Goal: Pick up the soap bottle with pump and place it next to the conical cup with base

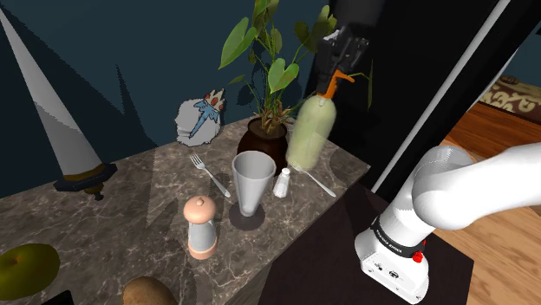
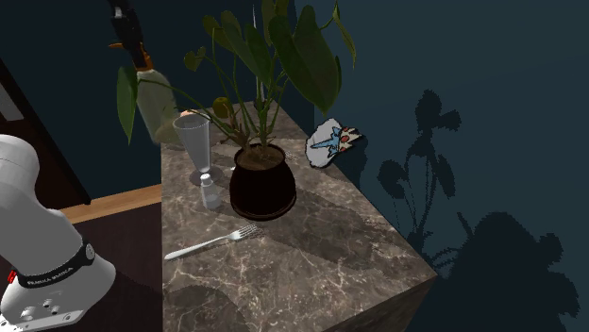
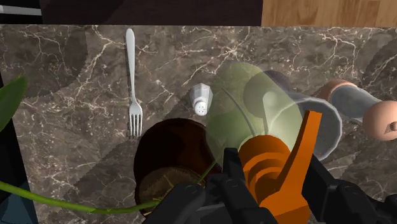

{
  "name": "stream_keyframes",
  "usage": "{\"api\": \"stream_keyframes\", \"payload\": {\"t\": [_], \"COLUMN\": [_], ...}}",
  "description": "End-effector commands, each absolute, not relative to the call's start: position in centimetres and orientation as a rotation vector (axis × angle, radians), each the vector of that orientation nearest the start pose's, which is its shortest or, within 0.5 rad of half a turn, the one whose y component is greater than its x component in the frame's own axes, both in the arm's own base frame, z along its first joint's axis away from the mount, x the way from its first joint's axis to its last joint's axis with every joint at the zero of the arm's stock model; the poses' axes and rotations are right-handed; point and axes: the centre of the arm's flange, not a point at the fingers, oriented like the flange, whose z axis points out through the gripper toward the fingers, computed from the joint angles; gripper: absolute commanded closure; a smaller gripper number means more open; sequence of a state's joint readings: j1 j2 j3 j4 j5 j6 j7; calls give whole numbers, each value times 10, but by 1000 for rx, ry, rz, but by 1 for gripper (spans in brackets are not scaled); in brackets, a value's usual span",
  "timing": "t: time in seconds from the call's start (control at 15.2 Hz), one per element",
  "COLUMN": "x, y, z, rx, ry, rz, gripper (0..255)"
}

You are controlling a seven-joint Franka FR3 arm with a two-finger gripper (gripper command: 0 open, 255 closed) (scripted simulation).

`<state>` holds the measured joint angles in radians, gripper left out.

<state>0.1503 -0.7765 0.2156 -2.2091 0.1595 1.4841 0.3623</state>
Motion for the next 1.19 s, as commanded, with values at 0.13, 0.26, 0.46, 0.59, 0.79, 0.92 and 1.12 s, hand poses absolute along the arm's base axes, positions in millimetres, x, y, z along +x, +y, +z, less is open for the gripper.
{"api": "stream_keyframes", "payload": {"t": [0.13,0.26,0.46,0.59,0.79,0.92,1.12], "x": [269,269,269,269,269,269,269], "y": [154,154,154,154,154,154,154], "z": [620,610,594,583,567,557,541], "rx": [-3120,-3120,-3120,-3120,-3120,-3120,-3120], "ry": [58,58,58,58,58,58,58], "rz": [-54,-54,-54,-54,-54,-54,-54], "gripper": [255,255,255,255,255,255,255]}}
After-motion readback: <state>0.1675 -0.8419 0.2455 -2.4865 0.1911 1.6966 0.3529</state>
